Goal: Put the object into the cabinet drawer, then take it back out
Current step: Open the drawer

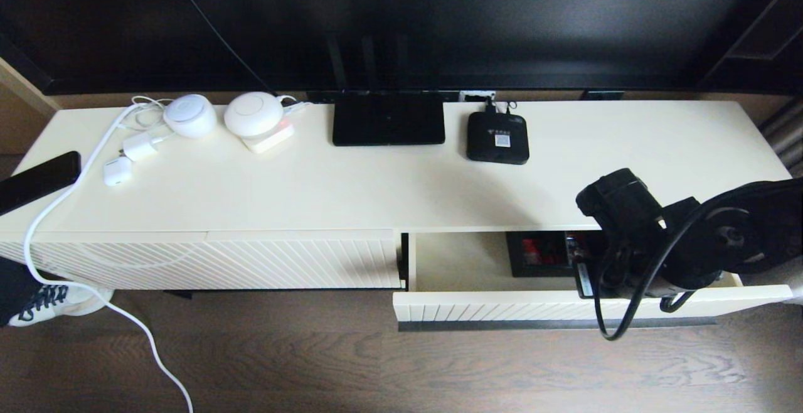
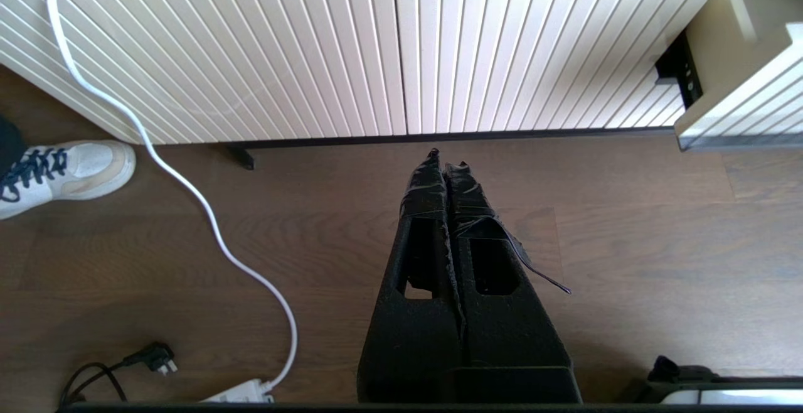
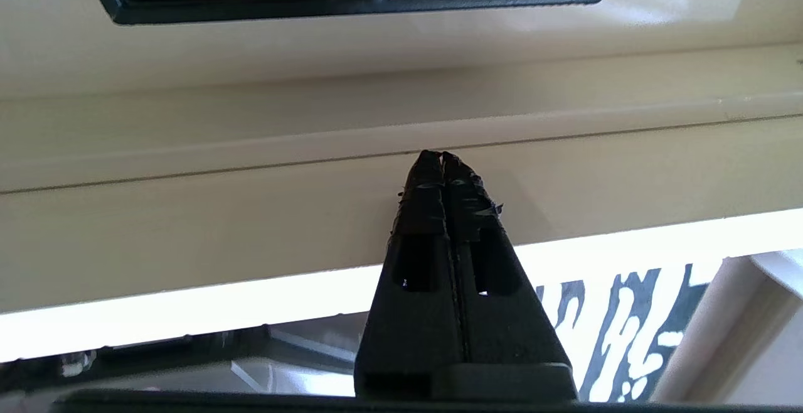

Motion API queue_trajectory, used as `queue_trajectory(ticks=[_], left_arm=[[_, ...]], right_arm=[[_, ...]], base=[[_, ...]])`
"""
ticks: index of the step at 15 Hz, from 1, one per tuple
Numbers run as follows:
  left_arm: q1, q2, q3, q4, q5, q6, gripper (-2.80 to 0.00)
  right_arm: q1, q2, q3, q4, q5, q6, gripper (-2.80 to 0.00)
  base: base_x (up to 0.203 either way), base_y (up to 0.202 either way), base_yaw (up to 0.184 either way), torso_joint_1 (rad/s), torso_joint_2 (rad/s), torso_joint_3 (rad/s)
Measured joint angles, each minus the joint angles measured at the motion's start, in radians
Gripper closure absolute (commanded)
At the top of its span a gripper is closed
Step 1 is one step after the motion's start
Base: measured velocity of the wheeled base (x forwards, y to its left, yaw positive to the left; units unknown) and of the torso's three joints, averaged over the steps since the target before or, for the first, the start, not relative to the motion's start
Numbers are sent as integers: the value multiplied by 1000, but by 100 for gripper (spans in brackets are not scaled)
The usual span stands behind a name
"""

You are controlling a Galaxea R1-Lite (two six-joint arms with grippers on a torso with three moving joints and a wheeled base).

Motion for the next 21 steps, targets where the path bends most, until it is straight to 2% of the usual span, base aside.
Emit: queue_trajectory(ticks=[4, 13, 16, 21], left_arm=[[0, 0, 0, 0, 0, 0, 0], [0, 0, 0, -1, 0, 0, 0], [0, 0, 0, 0, 0, 0, 0], [0, 0, 0, 0, 0, 0, 0]], right_arm=[[23, -8, 49, 20, 0, 42, 0], [60, -42, 211, 5, 34, 56, 0], [88, -56, 259, 2, 36, 107, 0], [122, -82, 313, 6, 45, 113, 0]], base=[[0, 0, 0, 0, 0, 0], [0, 0, 0, 0, 0, 0], [0, 0, 0, 0, 0, 0], [0, 0, 0, 0, 0, 0]])
